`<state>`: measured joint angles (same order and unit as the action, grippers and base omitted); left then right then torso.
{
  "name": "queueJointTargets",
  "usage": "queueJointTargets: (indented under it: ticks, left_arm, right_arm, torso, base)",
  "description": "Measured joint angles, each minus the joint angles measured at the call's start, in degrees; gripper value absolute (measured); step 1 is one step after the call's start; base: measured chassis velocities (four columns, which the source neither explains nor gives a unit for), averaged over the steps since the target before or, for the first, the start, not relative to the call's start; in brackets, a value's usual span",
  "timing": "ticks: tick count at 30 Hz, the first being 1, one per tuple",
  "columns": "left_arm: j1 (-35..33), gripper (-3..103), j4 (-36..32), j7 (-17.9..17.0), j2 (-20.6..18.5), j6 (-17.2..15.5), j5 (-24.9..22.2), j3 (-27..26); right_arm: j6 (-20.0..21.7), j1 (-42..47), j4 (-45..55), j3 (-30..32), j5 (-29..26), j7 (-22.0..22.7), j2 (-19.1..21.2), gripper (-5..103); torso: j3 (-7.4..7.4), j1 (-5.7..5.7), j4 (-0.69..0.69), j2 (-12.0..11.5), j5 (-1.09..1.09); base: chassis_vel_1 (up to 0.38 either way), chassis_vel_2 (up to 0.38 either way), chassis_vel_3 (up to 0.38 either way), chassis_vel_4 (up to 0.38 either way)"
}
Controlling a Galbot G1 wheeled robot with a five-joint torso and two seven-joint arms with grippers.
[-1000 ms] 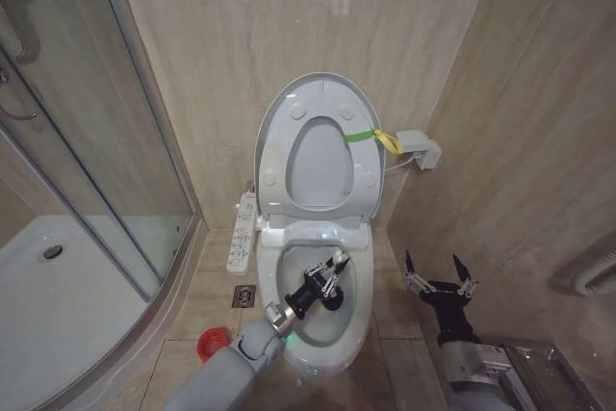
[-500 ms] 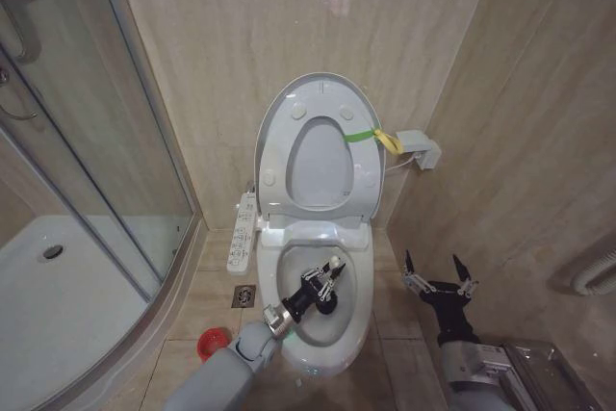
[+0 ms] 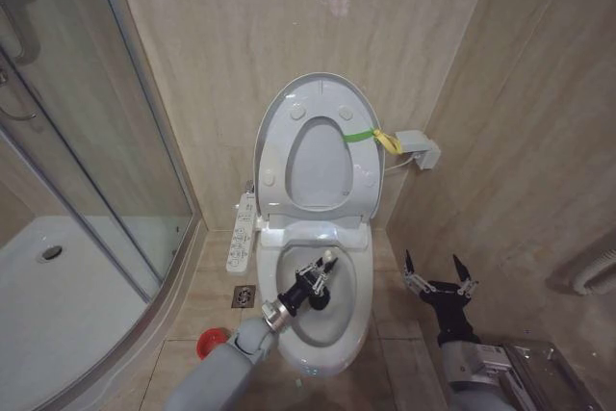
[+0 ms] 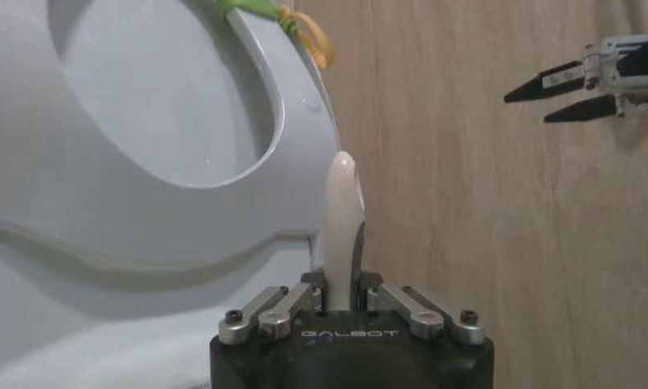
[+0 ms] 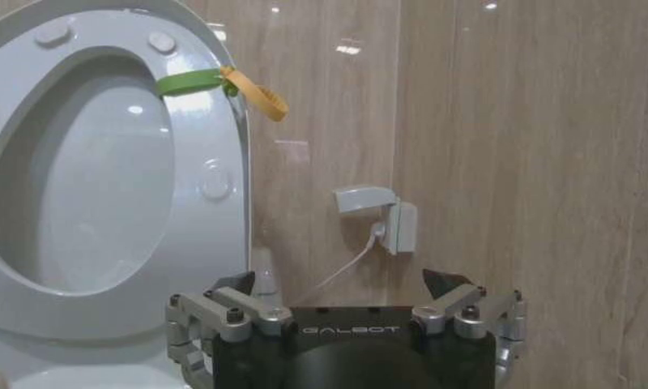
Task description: Open the toilet lid, clean the toilet bowl with a toilet brush, close the toilet lid, and flush.
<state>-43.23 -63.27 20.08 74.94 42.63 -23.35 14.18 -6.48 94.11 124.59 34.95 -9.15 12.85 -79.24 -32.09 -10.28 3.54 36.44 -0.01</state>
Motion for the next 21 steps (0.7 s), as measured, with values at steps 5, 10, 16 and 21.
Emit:
queueJointTargets:
  ticks: [5, 10, 16, 21]
  left_arm:
    - [-0.38, 18, -4.10, -0.57, -1.62, -0.47, 0.04, -0.81]
    - [-1.68, 18, -8.31, -1.94, -3.26, -1.22, 0.81, -1.29]
    - [-3.54, 18, -12.15, -5.15, -4.22, -2.66, 2.45, -2.97]
    - [-5.33, 18, -15.53, -9.16, -4.34, -4.77, 5.08, -5.97]
  right_arm:
    - [0.00, 0.00, 0.00, 0.00, 0.00, 0.00, 0.00, 100]
    - [0.00, 0.00, 0.00, 0.00, 0.00, 0.00, 0.00, 100]
    - [0.00, 0.00, 0.00, 0.00, 0.00, 0.00, 0.00, 100]
    - [0.00, 0.00, 0.00, 0.00, 0.00, 0.00, 0.00, 100]
  torso:
    - [0.01, 0.00, 0.02, 0.00, 0.01]
    - [0.00, 0.00, 0.02, 0.00, 0.00]
    - [0.01, 0.00, 0.02, 0.00, 0.00]
    - [0.00, 0.00, 0.02, 0.00, 0.00]
  base:
    - [0.000, 0.000, 0.000, 0.000]
    - [0.000, 0.000, 0.000, 0.000]
    - [0.000, 0.000, 0.000, 0.000]
    - [0.000, 0.000, 0.000, 0.000]
